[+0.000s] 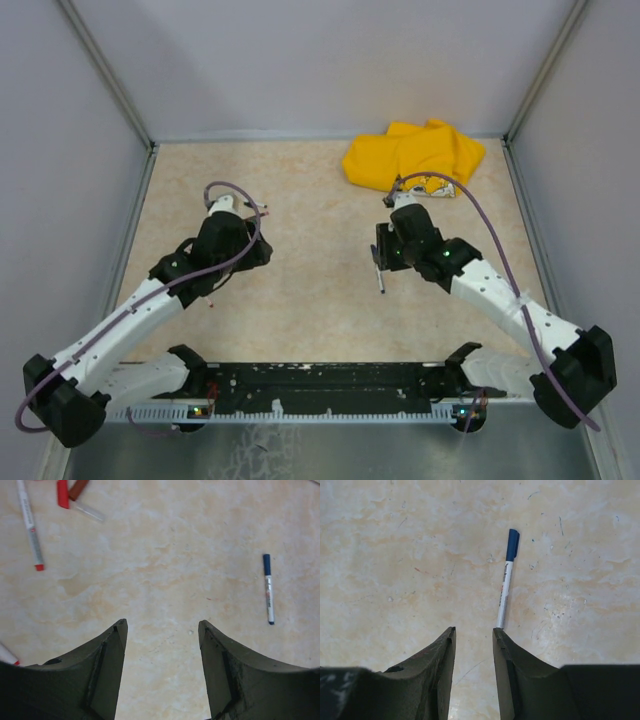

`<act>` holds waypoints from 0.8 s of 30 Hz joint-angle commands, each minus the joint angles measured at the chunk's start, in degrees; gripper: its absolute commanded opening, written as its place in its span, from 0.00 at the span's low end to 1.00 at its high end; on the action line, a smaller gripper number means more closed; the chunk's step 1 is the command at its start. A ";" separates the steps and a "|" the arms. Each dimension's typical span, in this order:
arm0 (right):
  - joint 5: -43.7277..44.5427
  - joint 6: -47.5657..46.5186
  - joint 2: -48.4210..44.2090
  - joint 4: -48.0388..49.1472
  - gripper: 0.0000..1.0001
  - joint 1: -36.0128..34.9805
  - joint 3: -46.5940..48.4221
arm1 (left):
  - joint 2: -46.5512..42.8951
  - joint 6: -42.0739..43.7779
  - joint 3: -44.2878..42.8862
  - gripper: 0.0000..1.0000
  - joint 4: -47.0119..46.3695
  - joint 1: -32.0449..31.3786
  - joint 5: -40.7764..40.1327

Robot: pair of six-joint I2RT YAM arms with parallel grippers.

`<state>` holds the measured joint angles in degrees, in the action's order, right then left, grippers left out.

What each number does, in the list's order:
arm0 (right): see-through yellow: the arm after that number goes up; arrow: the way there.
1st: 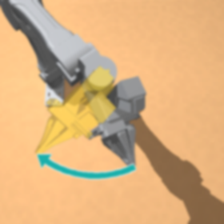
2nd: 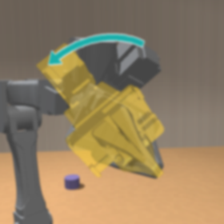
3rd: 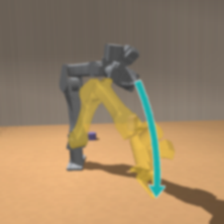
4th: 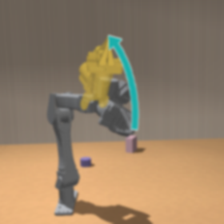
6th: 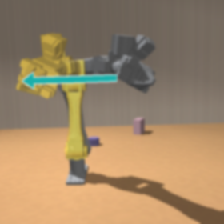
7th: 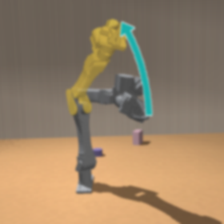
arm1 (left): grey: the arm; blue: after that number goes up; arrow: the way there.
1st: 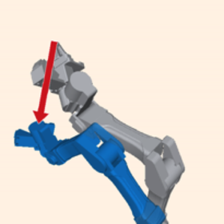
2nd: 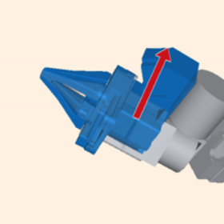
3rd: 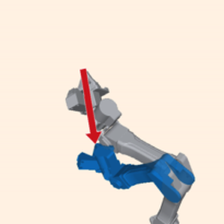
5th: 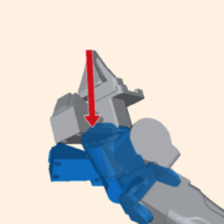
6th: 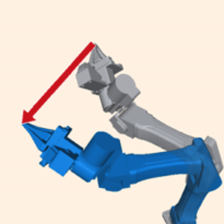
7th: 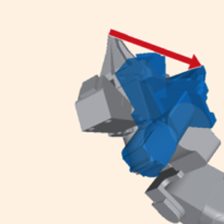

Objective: Insert the pens into the pen caps
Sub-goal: Place the pen at the center of the board, then pick up the pen from the center of the board.

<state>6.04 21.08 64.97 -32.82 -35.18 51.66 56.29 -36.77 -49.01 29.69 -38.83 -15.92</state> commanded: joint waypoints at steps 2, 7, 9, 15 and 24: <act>-0.67 -0.62 -4.63 0.05 0.36 0.46 -2.70 | 2.77 1.79 -2.56 0.64 6.48 4.75 -4.11; -1.50 -0.60 -5.40 0.57 0.36 0.46 -5.25 | 4.93 0.39 0.37 0.64 6.08 10.94 -4.72; -1.71 -0.73 -5.52 0.64 0.36 0.46 -5.80 | 5.86 0.81 1.68 0.64 4.78 14.61 -3.12; -1.88 -0.87 -6.51 0.74 0.36 0.45 -7.02 | 8.51 1.81 4.08 0.62 1.77 25.32 1.32; -2.46 -0.95 -6.68 1.09 0.36 0.46 -8.28 | 12.16 3.23 5.87 0.58 -0.45 37.03 7.67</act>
<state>4.38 21.02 59.92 -32.62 -35.16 43.83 67.40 -35.29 -43.79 31.44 -4.16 -11.81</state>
